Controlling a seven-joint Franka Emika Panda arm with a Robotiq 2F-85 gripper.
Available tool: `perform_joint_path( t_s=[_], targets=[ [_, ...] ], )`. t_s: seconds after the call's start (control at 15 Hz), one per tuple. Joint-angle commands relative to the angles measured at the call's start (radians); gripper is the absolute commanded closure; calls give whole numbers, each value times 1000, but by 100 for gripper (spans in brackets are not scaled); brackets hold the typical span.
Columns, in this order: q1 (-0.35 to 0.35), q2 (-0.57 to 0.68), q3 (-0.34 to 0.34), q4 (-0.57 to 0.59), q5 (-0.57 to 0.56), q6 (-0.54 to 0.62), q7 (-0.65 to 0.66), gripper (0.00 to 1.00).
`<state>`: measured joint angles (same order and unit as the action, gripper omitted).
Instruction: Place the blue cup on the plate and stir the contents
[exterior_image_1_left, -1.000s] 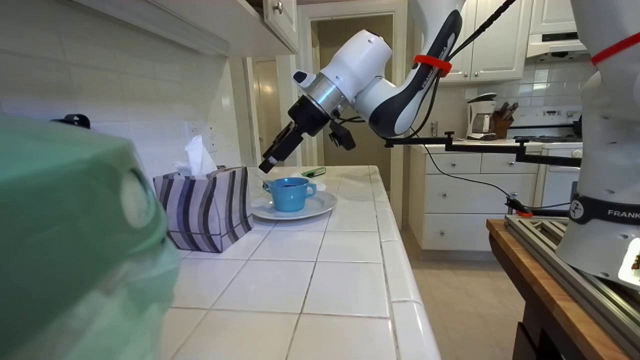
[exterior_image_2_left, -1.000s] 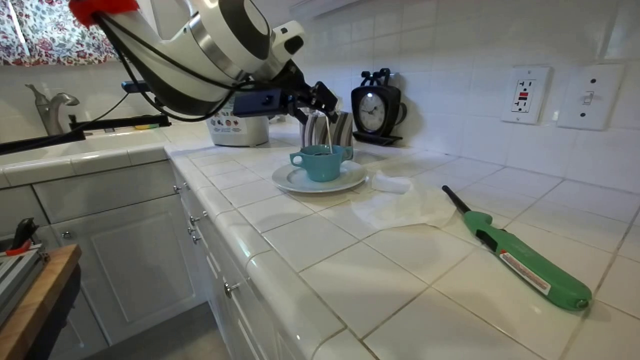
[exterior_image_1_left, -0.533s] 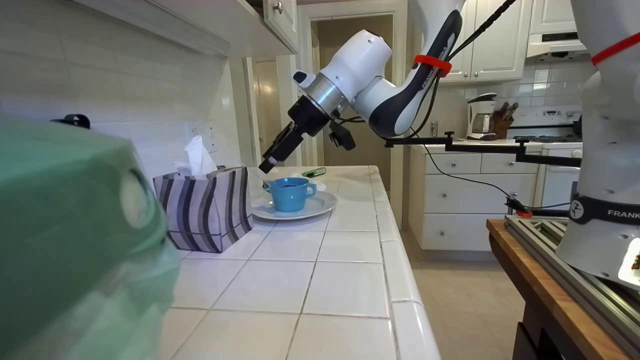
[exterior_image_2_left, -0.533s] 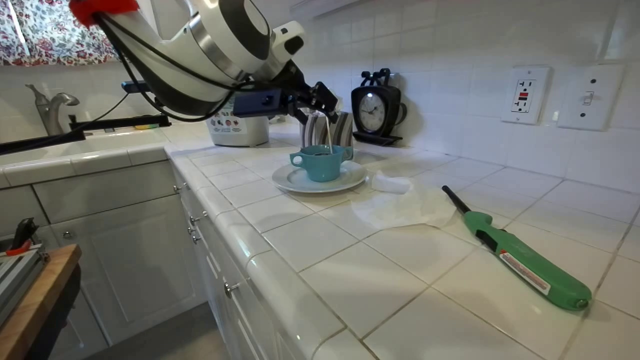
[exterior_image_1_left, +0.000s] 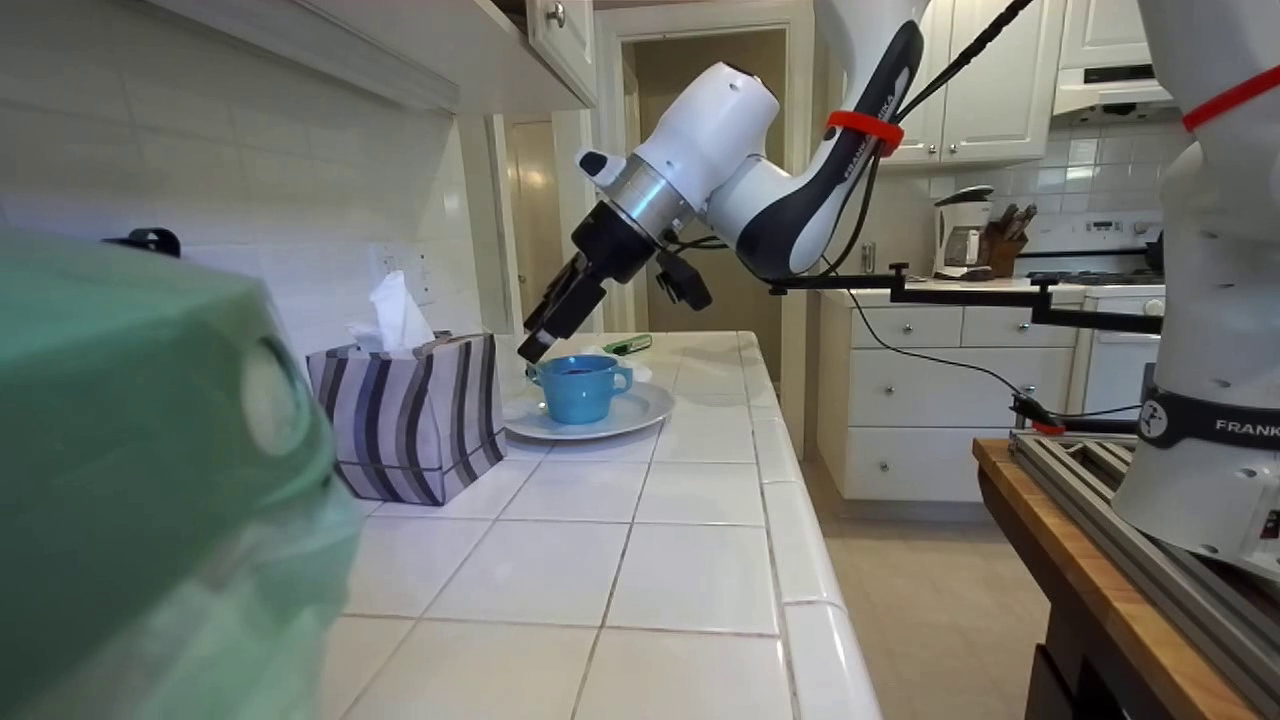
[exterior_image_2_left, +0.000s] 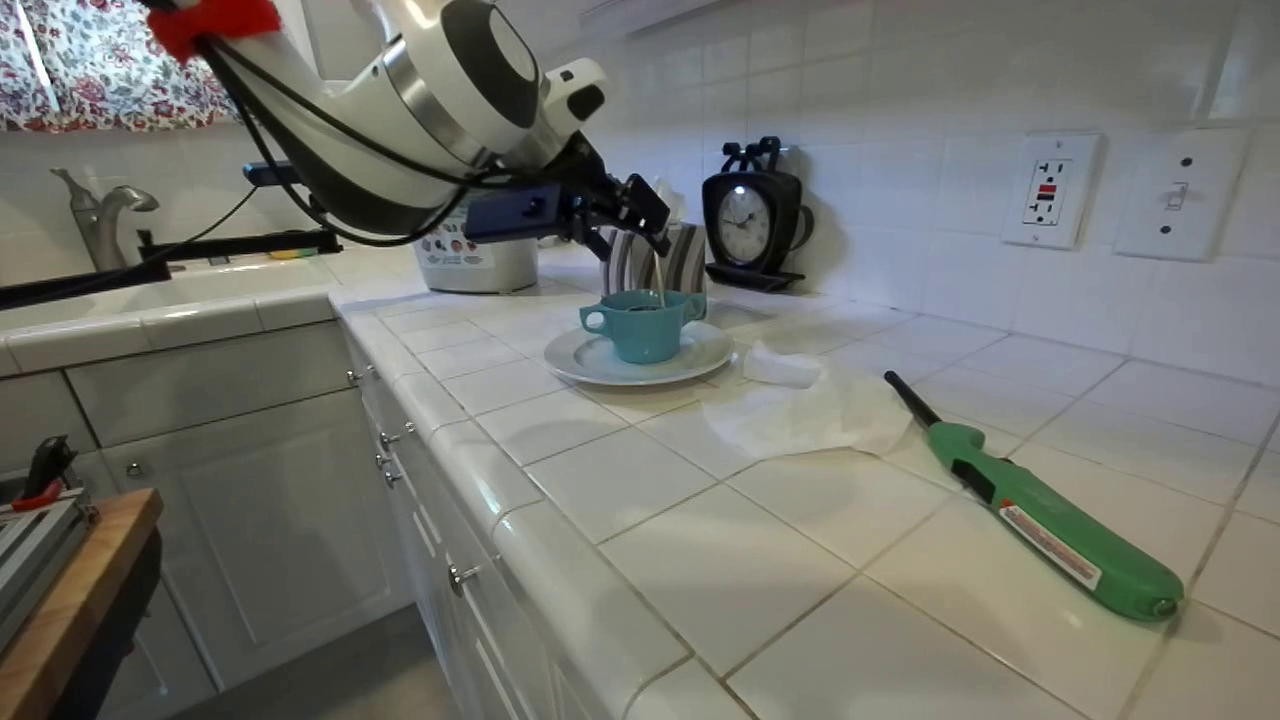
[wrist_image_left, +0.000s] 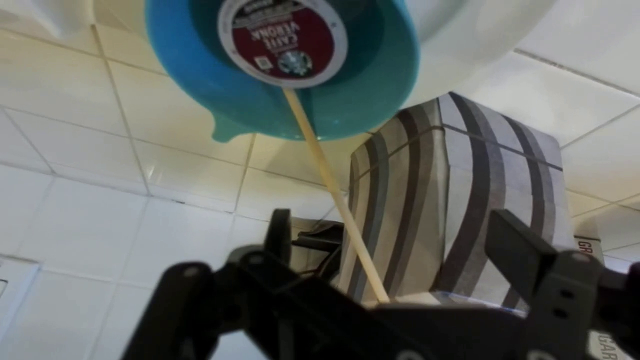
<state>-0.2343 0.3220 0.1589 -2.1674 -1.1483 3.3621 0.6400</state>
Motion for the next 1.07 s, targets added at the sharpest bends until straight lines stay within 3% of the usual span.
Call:
perform_joint_path(
  t_s=[0.0, 0.27, 0.33, 0.4, 0.67, 0.73, 0.87, 1.0],
  targets=[
    [-14, 15, 9, 28, -25, -11, -35, 0],
    [-28, 26, 13, 44, -29, -4, -71, 0],
    [-29, 29, 11, 49, -29, -1, -80, 16],
    [-32, 34, 12, 54, -29, -1, -91, 26],
    [-39, 51, 15, 71, -28, 0, -121, 57],
    [-42, 57, 17, 76, -28, 1, -127, 55],
    [-47, 70, 21, 86, -28, 2, -135, 62],
    [-52, 82, 26, 96, -29, 0, -148, 57]
  ],
)
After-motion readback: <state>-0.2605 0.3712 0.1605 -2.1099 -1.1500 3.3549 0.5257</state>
